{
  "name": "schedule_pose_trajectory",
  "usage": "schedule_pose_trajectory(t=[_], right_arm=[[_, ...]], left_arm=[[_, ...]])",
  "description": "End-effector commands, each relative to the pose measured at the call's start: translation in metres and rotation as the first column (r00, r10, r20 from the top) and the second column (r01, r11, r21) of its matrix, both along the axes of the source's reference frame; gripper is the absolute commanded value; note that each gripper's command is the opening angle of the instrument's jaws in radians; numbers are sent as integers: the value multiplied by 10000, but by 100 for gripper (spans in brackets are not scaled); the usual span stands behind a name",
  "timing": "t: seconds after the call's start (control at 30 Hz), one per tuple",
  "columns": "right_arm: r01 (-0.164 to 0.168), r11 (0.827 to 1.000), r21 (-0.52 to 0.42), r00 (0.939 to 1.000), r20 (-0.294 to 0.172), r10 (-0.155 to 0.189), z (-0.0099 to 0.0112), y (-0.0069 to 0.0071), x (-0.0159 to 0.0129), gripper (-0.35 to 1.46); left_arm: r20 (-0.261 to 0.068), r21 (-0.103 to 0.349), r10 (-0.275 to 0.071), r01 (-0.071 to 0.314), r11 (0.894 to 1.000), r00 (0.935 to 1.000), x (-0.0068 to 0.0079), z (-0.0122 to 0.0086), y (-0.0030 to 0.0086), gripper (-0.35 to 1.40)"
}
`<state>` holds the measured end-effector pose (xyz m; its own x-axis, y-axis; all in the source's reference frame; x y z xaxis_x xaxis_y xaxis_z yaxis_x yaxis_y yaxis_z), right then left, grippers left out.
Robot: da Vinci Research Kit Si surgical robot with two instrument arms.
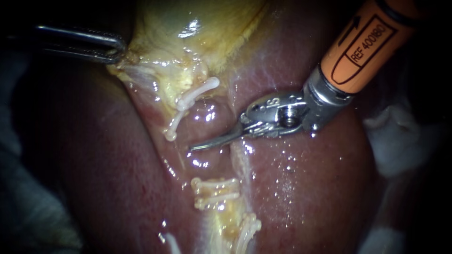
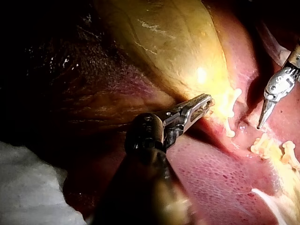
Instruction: Go back from the cut right tube
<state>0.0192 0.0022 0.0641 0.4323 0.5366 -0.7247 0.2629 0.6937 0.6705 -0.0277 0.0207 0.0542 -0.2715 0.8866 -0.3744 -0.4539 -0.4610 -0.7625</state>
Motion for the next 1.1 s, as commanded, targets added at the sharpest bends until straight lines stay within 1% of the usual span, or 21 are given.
schedule_pose_trajectory(t=[0.03, 0.07, 0.1, 0.13, 0.2, 0.23, 0.27, 0.4, 0.5, 0.53, 0.57, 0.6, 0.63, 0.67, 0.7, 0.73, 0.8, 0.87, 0.97, 1.0, 1.1], right_arm=[[18, 10000, 1, 10000, -5, -18, -1, 0, 0, -35], [46, 10000, 12, 10000, -17, -46, -1, -1, 0, -35], [-31, 10000, -20, 10000, 16, 31, -1, -1, 0, -8], [-187, 9998, -86, 9998, 82, 188, -2, -2, 1, 41], [-490, 9986, -211, 9986, 210, 495, -3, -3, 2, 96], [-714, 9970, -304, 9969, 304, 723, -4, -3, 4, 116], [-749, 9967, -316, 9966, 320, 759, -4, -3, 4, 123], [-806, 9962, -331, 9960, 349, 817, -3, -3, 5, 135], [-1063, 9934, -421, 9930, 468, 1083, -3, -3, 3, 136], [-1218, 9914, -488, 9908, 535, 1244, -3, -4, 2, 136], [-1546, 9861, -613, 9852, 646, 1585, -3, -6, -1, 138], [-1903, 9785, -792, 9770, 826, 1967, -3, -8, -4, 140], [-2356, 9667, -998, 9640, 1019, 2455, -4, -10, -7, 140], [-2849, 9496, -1306, 9449, 1284, 3012, -5, -12, -13, 141], [-3037, 9387, -1635, 9351, 1379, 3265, -7, -14, -17, 143], [-3048, 9301, -2049, 9289, 1516, 3378, -9, -16, -23, 143], [-2959, 9165, -2692, 9197, 1789, 3495, -13, -19, -33, 143], [-2648, 9084, -3236, 9126, 2202, 3445, -16, -22, -43, 143], [-1791, 8983, -4012, 9015, 2988, 3132, -22, -27, -61, 143], [-1402, 8941, -4254, 8947, 3324, 2985, -24, -29, -69, 143], [-576, 8806, -4703, 8767, 3981, 2700, -31, -31, -85, 143]], left_arm=[[6, 0, 3, -3, 10000, 10000, 0, 0, 0, -35], [6, 0, 1, -1, 10000, 10000, 0, 0, 0, -35], [6, 0, 1, -1, 10000, 10000, 0, 0, 0, -35], [6, 0, 1, -1, 10000, 10000, 0, 0, 0, -35], [6, 0, 2, -2, 10000, 10000, 0, 0, 0, -35], [6, 0, 2, -2, 10000, 10000, 0, 0, 0, -35], [6, 0, 1, -1, 10000, 10000, 0, 0, 0, -35], [7, 0, 4, -4, 10000, 10000, 0, 1, 1, -35], [9, 0, 6, -6, 10000, 10000, 1, 1, 1, -35], [9, 0, 7, -7, 10000, 10000, 1, 1, 1, -35], [9, 0, 7, -7, 10000, 10000, 1, 2, 1, -35], [10, 0, 8, -8, 10000, 10000, 1, 2, 1, -35], [10, 0, 8, -8, 10000, 10000, 1, 2, 2, -35], [10, 0, 8, -8, 10000, 10000, 1, 2, 2, -35], [9, 0, 7, -7, 10000, 10000, 1, 2, 2, -35], [9, 0, 8, -8, 10000, 10000, 1, 3, 2, -35], [10, 0, 9, -9, 10000, 10000, 2, 3, 2, -35], [10, -1, 9, -9, 10000, 10000, 2, 3, 2, -35], [10, -3, 10, -10, 10000, 10000, 2, 4, 2, -35], [10, -3, 10, -10, 10000, 10000, 2, 4, 2, -35], [10, -5, 11, -11, 10000, 10000, 2, 4, 2, -35]])
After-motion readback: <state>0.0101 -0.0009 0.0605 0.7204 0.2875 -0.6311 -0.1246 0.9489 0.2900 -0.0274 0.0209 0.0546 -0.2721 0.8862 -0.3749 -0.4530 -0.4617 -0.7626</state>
